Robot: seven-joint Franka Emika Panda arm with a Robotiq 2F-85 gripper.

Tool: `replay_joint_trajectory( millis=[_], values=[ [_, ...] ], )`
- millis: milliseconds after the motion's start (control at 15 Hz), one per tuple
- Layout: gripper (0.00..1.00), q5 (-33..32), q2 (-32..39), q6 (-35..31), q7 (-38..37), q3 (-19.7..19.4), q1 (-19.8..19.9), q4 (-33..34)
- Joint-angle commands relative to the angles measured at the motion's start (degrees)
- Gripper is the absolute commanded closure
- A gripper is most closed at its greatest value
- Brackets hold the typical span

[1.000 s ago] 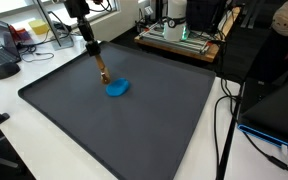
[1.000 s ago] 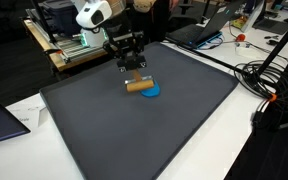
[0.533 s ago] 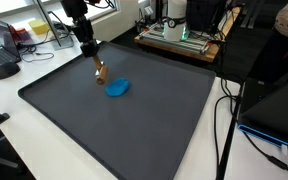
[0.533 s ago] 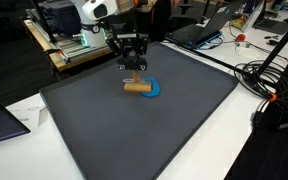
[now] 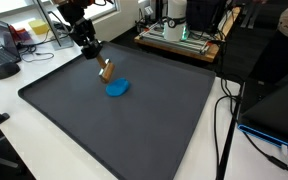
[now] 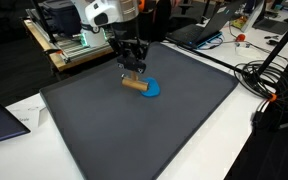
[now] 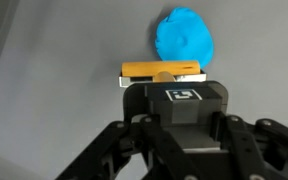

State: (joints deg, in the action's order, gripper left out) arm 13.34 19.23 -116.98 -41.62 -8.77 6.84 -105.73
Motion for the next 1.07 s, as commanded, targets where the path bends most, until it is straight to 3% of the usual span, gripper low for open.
replay_joint_trajectory(
  millis=[0, 1000],
  values=[
    [0.77, 2.5, 5.7, 6.9, -2.1, -0.8, 1.7, 8.7],
    [0.77, 11.3, 25.9, 23.4, -1.6, 1.2, 8.2, 39.1]
  ],
)
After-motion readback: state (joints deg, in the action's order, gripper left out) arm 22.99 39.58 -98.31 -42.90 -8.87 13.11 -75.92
